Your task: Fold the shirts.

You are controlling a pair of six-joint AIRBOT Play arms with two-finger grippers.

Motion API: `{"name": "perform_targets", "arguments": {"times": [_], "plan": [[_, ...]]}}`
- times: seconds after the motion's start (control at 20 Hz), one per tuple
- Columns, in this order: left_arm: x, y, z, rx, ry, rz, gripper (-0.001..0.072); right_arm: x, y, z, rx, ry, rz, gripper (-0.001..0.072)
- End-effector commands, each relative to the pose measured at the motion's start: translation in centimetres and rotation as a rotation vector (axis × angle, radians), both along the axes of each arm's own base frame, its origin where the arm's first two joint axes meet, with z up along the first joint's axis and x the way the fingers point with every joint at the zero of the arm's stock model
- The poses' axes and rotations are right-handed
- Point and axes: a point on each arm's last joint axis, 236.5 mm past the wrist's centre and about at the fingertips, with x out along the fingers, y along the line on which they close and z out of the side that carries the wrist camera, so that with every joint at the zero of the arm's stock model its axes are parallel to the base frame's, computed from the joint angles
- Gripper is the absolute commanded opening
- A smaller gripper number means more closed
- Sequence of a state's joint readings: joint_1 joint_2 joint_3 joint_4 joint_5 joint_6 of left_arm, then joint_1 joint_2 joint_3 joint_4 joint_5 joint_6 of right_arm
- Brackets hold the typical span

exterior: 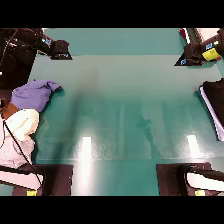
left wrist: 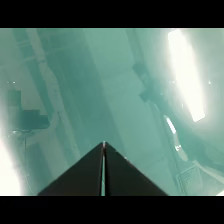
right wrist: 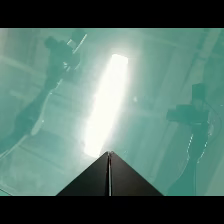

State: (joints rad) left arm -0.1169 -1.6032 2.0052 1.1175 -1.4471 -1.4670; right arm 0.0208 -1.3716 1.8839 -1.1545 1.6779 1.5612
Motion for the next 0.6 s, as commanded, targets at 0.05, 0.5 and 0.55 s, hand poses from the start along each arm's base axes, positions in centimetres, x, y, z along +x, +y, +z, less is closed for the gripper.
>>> {"name": "perform_targets", "arguments": {"times": [0.05, 0.5, 0.55], "plan": [[0.01, 0.03, 0.01, 0.000, -0.001, 0.000, 0.0025, -0.09, 0.41, 0.12, 0.002, -0.004, 0.009, 0.0019], [0.01, 0.03, 0.01, 0.000, -0.001, 0.000, 0.0025, -0.28, 0.83, 0.28, 0.019, -0.001, 0.021, 0.0019], [0.00, 0.02, 0.01, 0.000, -0.001, 0.000, 0.0025, -0.27, 0.83, 0.28, 0.019, -0.001, 0.020, 0.0019]]}}
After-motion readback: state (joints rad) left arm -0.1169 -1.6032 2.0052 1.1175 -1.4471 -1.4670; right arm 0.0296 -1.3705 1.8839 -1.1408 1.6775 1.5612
